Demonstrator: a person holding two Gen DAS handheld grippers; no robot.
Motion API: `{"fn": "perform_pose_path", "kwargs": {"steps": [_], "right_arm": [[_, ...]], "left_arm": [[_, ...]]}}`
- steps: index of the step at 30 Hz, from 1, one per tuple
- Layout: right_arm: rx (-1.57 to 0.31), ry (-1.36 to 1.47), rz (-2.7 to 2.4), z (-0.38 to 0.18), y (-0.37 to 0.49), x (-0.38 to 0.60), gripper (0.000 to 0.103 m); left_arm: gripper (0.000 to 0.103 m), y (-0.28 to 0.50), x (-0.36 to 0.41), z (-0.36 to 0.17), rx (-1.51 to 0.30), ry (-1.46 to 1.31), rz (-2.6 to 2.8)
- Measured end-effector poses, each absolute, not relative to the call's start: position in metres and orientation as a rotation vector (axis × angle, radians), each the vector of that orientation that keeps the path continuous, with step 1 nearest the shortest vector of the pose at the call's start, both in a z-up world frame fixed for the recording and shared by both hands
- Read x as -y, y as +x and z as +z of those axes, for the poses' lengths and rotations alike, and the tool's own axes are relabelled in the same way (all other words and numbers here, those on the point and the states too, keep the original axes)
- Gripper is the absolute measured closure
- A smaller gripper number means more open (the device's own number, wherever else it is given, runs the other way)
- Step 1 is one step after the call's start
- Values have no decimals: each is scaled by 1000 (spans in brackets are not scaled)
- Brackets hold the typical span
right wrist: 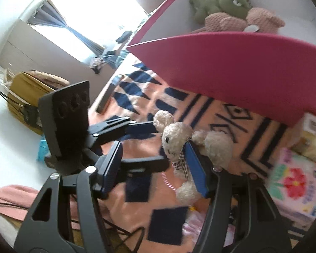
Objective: Organize objects
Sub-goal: 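Grasp the cream bunny with plaid bow with the right gripper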
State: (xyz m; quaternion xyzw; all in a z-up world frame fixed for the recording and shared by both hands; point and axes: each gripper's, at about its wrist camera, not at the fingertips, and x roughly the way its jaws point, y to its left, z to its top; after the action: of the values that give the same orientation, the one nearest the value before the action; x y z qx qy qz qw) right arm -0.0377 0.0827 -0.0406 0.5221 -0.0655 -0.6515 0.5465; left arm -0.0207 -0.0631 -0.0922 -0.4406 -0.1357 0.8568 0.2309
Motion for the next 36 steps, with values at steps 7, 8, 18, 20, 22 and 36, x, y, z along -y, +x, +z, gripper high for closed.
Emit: {"fn": "perform_pose_path", "kwargs": {"steps": [7, 8, 18, 20, 22, 36], "right_arm": [[141, 1185, -1558, -27, -34, -77, 39], [117, 1175, -1586, -24, -34, -79, 39], [-69, 1134, -1796, -24, -58, -94, 39], [-68, 1144, -1797, -27, -62, -93, 39], [-94, 1158, -1798, -32, -65, -88, 39], [-193, 1223, -1676, -52, -52, -64, 53]], "left_arm": [[26, -22, 72, -80, 285, -1176, 2440], [26, -22, 74, -80, 291, -1174, 2441], [26, -12, 57, -88, 317, -1186, 2339], [26, -12, 49, -91, 332, -1185, 2292], [26, -14, 41, -94, 350, -1188, 2247], [26, -17, 49, -94, 402, -1198, 2245]]}}
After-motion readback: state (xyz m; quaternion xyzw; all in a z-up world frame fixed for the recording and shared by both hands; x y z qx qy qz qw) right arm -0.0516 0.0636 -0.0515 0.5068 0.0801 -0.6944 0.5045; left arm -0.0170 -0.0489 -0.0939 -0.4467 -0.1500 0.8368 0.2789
